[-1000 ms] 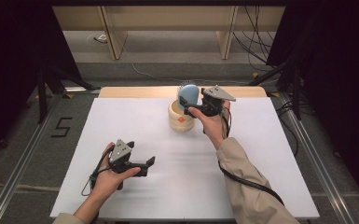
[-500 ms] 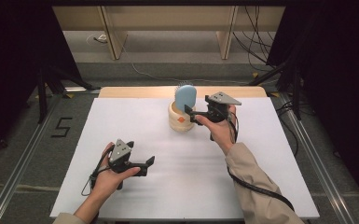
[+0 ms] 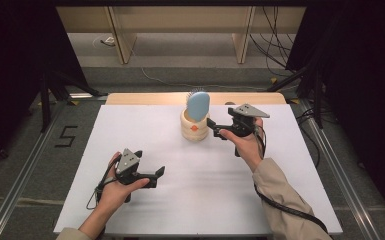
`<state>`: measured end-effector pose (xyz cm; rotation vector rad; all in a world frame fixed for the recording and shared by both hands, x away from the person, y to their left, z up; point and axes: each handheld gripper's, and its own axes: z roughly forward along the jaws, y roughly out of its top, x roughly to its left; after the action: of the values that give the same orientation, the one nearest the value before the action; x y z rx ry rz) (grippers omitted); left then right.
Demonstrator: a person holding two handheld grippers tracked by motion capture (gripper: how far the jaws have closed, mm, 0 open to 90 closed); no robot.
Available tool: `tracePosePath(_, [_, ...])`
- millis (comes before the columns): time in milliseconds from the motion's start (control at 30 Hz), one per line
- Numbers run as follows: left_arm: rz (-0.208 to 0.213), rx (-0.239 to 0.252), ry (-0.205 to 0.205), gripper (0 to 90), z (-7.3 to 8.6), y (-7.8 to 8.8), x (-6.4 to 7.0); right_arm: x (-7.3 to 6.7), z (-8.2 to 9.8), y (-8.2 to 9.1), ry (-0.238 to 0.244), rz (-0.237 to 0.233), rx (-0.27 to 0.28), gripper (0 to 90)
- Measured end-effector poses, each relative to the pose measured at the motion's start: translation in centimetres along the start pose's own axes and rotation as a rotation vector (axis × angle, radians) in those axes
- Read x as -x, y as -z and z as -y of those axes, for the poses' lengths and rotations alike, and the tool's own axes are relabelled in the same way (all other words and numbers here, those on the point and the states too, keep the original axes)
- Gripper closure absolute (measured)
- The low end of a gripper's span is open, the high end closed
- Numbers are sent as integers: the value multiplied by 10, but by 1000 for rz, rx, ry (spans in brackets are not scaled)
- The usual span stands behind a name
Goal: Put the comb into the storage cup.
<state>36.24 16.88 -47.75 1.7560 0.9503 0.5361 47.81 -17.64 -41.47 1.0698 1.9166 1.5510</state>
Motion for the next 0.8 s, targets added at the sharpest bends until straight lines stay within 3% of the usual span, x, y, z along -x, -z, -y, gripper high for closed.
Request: tracePosePath(800, [-7,-2,0,0,0,1,0,15,23,45,20,11,-63,54])
